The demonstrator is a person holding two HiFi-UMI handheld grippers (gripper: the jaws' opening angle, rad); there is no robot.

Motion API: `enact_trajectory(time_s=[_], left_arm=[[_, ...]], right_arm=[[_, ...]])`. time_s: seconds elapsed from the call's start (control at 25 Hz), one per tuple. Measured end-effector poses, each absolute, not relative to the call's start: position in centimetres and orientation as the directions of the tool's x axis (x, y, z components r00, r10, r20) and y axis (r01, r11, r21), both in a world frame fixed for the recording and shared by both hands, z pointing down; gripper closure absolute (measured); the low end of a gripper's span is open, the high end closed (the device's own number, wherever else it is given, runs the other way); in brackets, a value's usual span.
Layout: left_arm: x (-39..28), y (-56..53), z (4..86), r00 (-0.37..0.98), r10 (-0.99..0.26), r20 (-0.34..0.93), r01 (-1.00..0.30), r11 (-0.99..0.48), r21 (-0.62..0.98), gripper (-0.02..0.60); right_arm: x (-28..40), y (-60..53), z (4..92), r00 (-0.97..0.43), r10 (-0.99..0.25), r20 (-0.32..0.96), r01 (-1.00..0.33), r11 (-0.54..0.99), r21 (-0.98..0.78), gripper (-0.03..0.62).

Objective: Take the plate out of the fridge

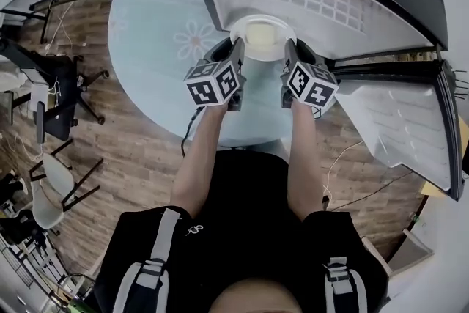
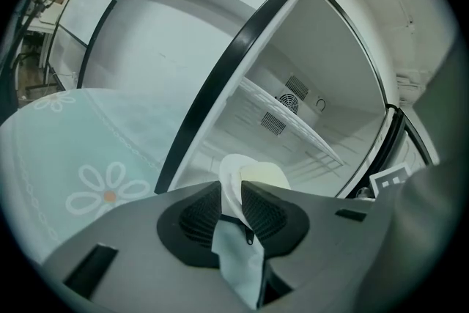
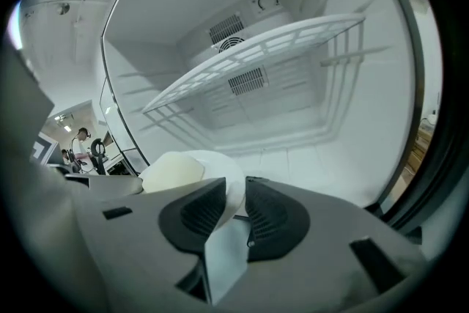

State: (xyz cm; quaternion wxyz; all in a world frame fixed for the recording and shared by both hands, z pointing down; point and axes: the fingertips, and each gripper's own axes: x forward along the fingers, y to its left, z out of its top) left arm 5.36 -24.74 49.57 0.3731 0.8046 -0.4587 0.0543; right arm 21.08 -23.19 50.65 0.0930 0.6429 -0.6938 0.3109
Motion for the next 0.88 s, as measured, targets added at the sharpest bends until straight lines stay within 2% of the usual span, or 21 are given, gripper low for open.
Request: enact_trajectory(time_s=[0.52, 0.88], left_arm=[[3.3, -22.9, 49.1, 0.655, -0.631, 0.415, -0.735, -0.408, 0.541, 0.5], [3.0, -21.7, 49.2, 0.695, -0.59, 0.411, -0.708, -0.46, 0.536, 0.5]], right_arm=[[18.8, -19.0, 48.9, -0.05, -0.895, 0.443, -0.912, -0.14, -0.385, 0.519], [18.1, -16.5, 48.8, 0.023, -0.906, 0.423, -0.91, -0.194, -0.366, 0.519]])
